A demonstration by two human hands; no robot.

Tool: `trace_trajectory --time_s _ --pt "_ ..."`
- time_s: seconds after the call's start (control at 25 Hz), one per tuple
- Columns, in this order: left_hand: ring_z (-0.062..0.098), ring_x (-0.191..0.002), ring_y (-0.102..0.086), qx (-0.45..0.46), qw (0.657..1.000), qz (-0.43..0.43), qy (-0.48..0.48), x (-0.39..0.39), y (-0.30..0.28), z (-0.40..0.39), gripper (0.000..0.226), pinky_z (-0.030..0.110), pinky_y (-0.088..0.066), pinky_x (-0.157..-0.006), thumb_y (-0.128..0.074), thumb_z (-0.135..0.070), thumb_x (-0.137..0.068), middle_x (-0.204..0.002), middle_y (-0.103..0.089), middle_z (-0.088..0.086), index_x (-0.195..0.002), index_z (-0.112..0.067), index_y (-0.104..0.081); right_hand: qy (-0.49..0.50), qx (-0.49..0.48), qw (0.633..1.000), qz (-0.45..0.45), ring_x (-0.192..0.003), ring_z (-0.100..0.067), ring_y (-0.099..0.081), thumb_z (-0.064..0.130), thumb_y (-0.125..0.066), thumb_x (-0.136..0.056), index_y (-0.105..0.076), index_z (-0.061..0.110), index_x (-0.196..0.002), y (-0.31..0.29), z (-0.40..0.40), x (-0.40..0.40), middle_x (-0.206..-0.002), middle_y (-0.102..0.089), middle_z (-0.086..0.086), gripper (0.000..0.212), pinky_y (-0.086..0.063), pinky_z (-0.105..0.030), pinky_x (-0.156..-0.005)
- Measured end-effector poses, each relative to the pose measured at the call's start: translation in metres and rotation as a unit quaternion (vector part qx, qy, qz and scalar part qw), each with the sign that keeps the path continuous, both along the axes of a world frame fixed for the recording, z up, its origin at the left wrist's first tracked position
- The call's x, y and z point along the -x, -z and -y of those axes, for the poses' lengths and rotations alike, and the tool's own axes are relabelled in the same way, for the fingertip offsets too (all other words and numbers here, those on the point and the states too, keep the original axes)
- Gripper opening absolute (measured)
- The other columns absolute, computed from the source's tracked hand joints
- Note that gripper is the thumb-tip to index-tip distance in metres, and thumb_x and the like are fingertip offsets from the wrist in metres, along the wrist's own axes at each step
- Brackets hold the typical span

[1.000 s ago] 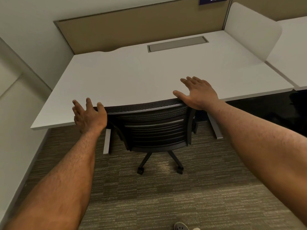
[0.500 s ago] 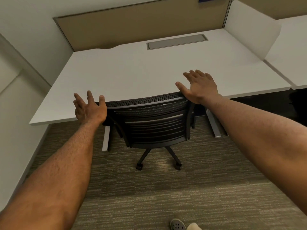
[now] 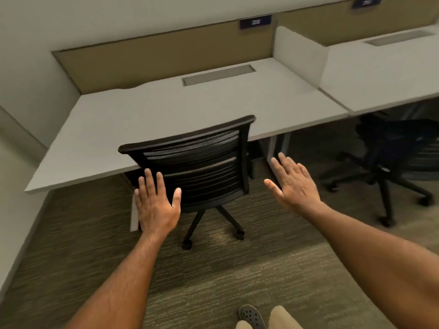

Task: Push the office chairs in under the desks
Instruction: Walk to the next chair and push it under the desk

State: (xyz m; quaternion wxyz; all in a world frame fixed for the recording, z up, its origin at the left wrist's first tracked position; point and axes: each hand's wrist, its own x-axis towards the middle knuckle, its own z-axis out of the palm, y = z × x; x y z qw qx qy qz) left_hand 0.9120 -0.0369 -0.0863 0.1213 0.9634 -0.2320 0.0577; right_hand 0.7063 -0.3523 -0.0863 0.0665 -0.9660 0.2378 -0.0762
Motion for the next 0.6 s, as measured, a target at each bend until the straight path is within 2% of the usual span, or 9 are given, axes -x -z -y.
trace_trajectory --time_s 0.12,0.28,0.44,0.6 --pt "0.022 -0.150 0.016 -0.002 0.998 -0.005 0.069 0.045 0.007 0.021 0.079 0.044 0.007 -0.121 -0.009 -0.063 -0.096 -0.163 0.019 0.004 -0.157 -0.014 -0.003 0.067 -0.013 0.998 -0.007 -0.152 -0.017 -0.004 0.078 -0.003 -0.090 -0.011 0.025 -0.158 0.012 -0.021 0.065 -0.167 -0.004 0.000 0.087 -0.005 -0.040 -0.122" --pt "0.021 -0.151 0.011 0.002 0.985 -0.021 0.174 0.111 0.006 0.062 0.080 0.042 0.007 -0.121 -0.014 -0.064 -0.095 -0.165 0.009 0.003 -0.157 -0.013 -0.007 0.154 -0.043 0.987 0.007 -0.152 -0.017 -0.008 0.080 -0.005 -0.088 -0.016 0.023 -0.158 0.020 -0.047 0.145 -0.166 -0.010 0.000 0.091 -0.004 -0.038 -0.121" --pt "0.018 -0.151 0.011 -0.013 0.953 -0.061 0.297 0.192 0.007 0.101 0.084 0.041 0.008 -0.121 -0.006 -0.067 -0.092 -0.165 0.008 0.001 -0.157 -0.014 -0.005 0.245 -0.068 0.967 0.005 -0.152 -0.018 -0.009 0.080 -0.006 -0.086 -0.016 0.021 -0.158 0.023 -0.068 0.238 -0.166 -0.011 -0.002 0.094 -0.006 -0.040 -0.121" --pt "0.017 -0.150 0.012 -0.026 0.912 -0.061 0.405 0.268 0.008 0.146 0.088 0.040 0.009 -0.121 -0.001 -0.071 -0.089 -0.165 0.011 -0.001 -0.157 -0.015 -0.004 0.345 -0.082 0.935 0.027 -0.152 -0.018 -0.007 0.076 -0.013 -0.088 -0.014 0.021 -0.158 0.018 -0.075 0.330 -0.166 -0.010 -0.002 0.089 -0.004 -0.040 -0.121"
